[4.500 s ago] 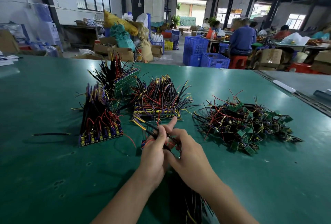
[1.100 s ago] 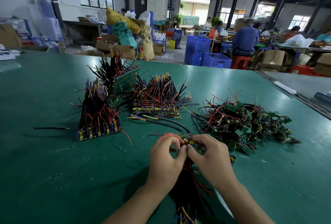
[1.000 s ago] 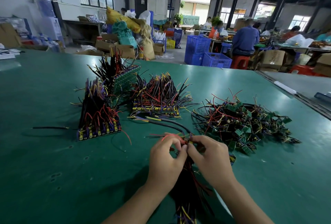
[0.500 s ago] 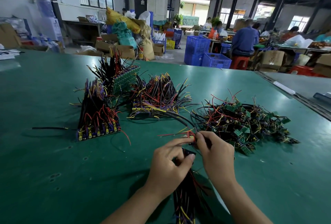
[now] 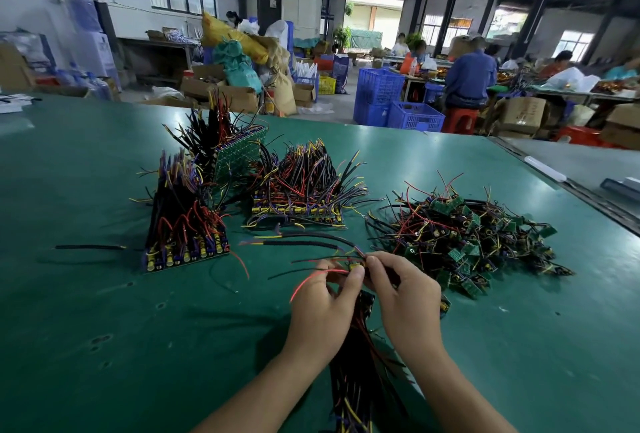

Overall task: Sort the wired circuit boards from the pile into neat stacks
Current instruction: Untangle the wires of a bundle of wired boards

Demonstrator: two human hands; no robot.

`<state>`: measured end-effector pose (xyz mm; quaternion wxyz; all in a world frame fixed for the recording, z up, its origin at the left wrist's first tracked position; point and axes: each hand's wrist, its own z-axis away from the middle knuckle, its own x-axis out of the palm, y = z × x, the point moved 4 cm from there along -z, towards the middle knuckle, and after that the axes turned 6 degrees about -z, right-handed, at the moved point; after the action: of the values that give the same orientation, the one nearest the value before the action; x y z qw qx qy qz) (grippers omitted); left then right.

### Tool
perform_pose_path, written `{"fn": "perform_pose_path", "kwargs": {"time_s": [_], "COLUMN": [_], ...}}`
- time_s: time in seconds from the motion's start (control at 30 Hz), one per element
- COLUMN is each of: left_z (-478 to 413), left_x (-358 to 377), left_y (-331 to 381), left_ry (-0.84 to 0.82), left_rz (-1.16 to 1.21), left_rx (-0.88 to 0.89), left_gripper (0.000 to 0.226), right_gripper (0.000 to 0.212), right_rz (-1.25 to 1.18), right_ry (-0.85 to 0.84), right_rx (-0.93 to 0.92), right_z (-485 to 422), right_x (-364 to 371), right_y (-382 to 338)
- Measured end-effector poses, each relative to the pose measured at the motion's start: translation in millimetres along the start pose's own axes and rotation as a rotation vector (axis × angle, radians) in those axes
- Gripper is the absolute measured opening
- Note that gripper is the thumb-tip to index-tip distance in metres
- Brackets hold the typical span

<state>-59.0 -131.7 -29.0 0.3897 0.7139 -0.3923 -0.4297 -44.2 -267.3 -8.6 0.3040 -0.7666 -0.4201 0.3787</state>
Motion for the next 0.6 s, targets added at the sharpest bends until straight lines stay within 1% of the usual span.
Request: {"fn": "perform_pose_path", "kwargs": {"time_s": [0.13,0.23,0.3,0.33,0.4,0.5,0.53,0.6], "left_z": [-2.6,-6.7,-7.8,-8.1,-8.2,-8.7,-8.9,-8.7], "left_x": [2.1,3.1,2.7,3.7,5.2,3.7,2.4,0.0], "left_y": [-1.2,-6.2,-6.9,-6.2,-3.4,-3.4,-3.3,-2.2], "left_ry": [0.033,0.021,-0.007,-0.025,-0.042,-0.012,0.000,0.014], "left_rz": [0.056,0.049,0.100,0.142,0.209,0.205,0.205,0.226], "left_rx": [-0.065,-0.122,-0.151,-0.150,-0.118,-0.066,-0.055,-0.054], "left_gripper": [0.021,0.032,0.044,0.044,0.037,0.028,0.028,0.038], "right_gripper": [0.012,0.021,0.021,0.020,0.021,0.016,0.016,0.020], "right_rz": [-0.159,-0.188,-0.205,-0.217,-0.269,-0.399,-0.410,-0.337], "right_ry": [-0.026,-0.065,-0.091,-0.104,-0.123,-0.160,-0.181,-0.244], "right_rx": [0.088,0.081,0.099,0.111,0.142,0.189,0.188,0.152], "right_z": [2.2,5.5,5.1,4.2,2.1,0.3,0.5,0.7], "right_x": [4.7,9.5,12.5,13.4,13.8,13.2,13.0,12.6], "right_y": [3.5,1.0,2.5,3.7,5.6,5.4,4.2,0.6]}}
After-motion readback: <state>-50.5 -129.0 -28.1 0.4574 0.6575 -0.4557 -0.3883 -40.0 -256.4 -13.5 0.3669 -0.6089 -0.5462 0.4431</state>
